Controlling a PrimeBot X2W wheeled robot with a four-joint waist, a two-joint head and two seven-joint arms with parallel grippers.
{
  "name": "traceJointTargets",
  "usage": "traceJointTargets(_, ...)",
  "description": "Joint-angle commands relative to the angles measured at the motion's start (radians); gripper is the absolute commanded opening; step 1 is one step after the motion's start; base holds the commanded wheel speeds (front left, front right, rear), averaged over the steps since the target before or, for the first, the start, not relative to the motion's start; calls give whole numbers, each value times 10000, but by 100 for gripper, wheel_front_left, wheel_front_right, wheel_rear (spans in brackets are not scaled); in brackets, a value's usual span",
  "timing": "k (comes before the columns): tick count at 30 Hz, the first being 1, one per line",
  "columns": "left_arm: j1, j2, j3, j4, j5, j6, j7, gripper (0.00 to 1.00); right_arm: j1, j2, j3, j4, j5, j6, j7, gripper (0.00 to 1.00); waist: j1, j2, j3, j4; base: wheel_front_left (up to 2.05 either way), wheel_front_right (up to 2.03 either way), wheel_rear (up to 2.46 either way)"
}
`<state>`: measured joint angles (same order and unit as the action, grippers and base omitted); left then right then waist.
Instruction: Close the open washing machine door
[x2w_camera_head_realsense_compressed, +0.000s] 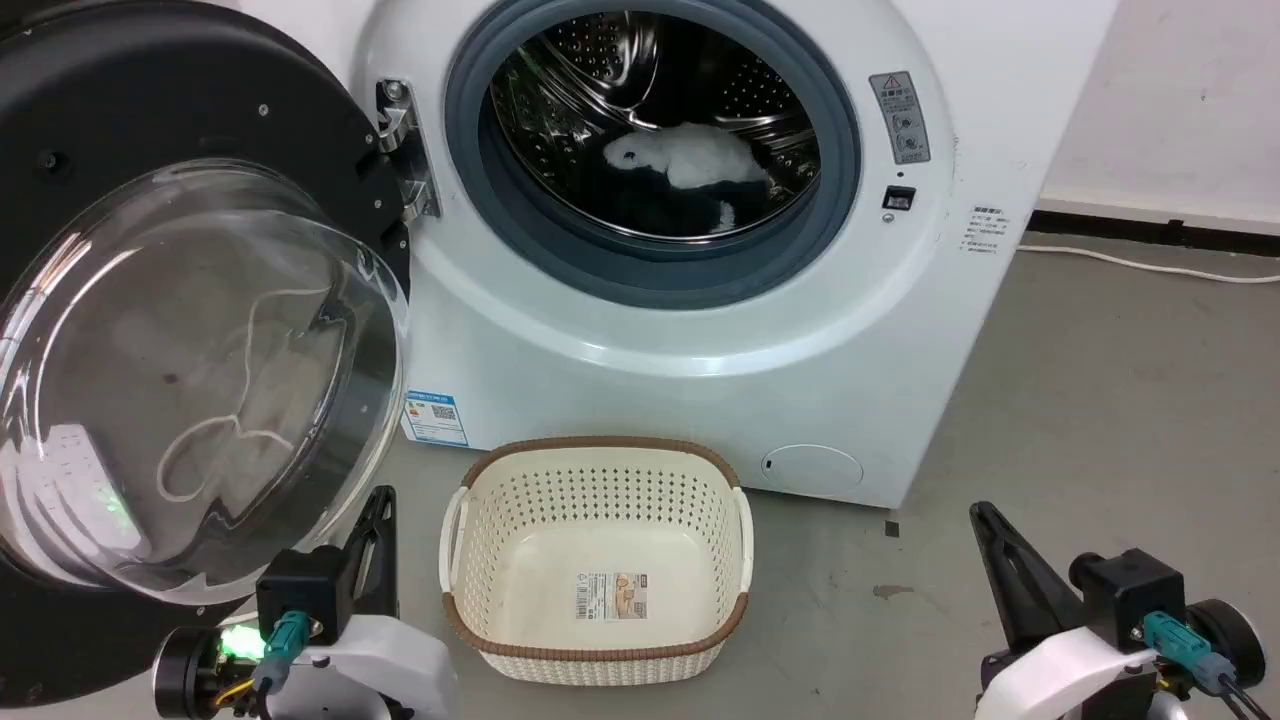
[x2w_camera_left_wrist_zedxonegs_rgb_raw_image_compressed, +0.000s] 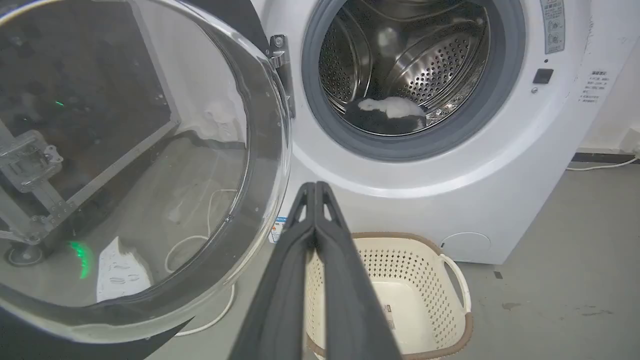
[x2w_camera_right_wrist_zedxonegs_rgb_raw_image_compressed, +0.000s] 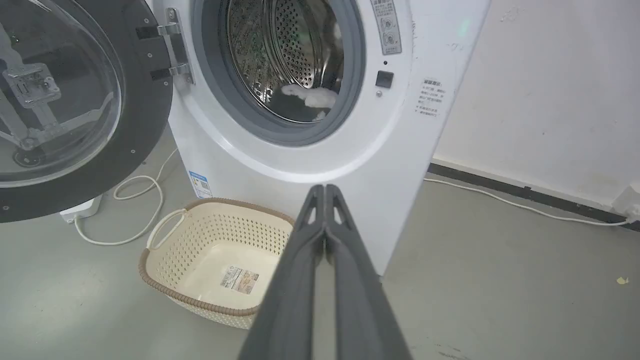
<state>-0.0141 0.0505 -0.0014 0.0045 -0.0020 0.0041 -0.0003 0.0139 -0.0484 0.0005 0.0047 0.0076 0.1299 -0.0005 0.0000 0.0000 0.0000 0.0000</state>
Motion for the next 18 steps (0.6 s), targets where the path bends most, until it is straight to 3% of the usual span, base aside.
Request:
traceJointTargets(1, 141, -3, 14, -45, 20, -41, 3, 0, -139, -18, -5, -47, -76, 8, 5, 0, 0, 0, 0, 0, 0, 0, 0)
traceJointTargets(18, 141, -3, 14, -45, 20, -41, 3, 0, -139, -18, -5, -47, -76, 8, 5, 0, 0, 0, 0, 0, 0, 0, 0)
